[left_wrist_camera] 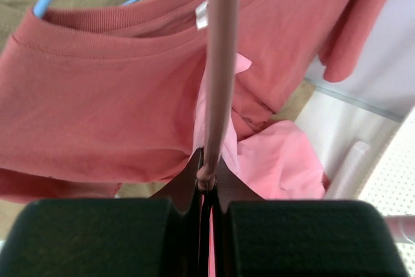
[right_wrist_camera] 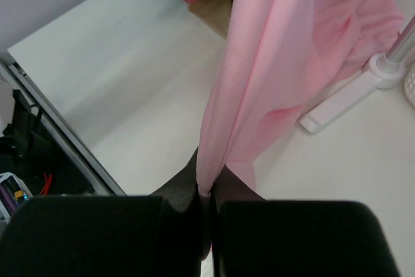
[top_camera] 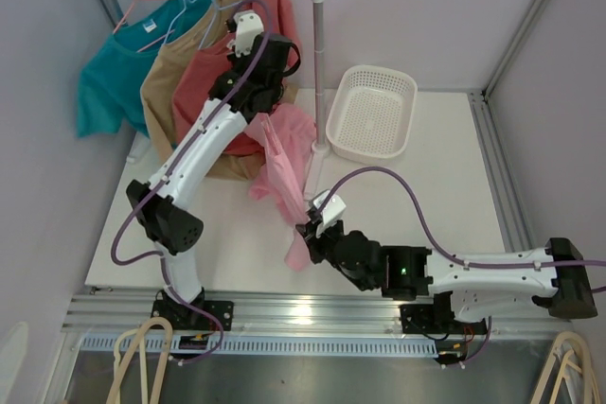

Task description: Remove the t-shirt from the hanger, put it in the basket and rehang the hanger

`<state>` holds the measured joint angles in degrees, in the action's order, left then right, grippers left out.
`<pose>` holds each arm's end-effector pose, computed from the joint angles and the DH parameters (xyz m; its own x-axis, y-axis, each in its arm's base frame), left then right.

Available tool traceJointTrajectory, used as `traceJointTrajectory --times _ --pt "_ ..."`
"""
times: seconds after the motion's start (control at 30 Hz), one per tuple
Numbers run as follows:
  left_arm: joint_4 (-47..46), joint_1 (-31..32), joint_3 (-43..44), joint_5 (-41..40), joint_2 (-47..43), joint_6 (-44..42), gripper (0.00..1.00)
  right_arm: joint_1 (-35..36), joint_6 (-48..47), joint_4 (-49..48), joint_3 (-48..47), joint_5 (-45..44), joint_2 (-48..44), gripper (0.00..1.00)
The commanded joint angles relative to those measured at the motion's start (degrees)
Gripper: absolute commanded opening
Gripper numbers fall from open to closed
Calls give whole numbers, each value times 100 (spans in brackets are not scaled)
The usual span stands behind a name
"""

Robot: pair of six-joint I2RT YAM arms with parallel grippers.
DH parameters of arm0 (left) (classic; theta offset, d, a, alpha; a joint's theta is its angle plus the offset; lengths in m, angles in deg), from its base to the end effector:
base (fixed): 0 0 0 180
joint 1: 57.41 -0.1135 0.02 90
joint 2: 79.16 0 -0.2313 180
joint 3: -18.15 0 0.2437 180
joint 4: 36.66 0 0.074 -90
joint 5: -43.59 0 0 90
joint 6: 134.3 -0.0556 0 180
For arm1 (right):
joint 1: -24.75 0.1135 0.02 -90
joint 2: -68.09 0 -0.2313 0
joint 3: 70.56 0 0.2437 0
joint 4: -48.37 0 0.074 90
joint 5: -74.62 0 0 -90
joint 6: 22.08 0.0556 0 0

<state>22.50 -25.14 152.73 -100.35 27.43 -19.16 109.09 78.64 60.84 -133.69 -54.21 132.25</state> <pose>0.3559 -0.1716 0.3943 -0.2812 -0.1182 -0.9523 -0.4309 0.9023 0.0153 0.0620 0.2721 0.2899 -0.1556 -0.1011 -0.9826 -0.6983 0.7148 0.0371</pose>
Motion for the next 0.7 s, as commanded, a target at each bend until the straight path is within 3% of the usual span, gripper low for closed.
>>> traceJointTrajectory --times 0.0,0.1,0.23,0.47,0.67 --pt "-89 -134 770 259 -94 -247 1 92 440 -234 212 -187 158 0" --pt "613 -142 1237 629 -155 -2 1 -83 361 -647 318 -230 342 0" --pt "896 -125 852 1261 -812 148 1 -689 238 -832 204 103 518 0" --pt "985 -89 -1107 2833 -2492 194 1 -1919 -26 -490 -569 894 711 0" --pt "1899 -90 -739 4425 -3080 -106 1 -2571 -281 -455 -1579 1298 1440 0"
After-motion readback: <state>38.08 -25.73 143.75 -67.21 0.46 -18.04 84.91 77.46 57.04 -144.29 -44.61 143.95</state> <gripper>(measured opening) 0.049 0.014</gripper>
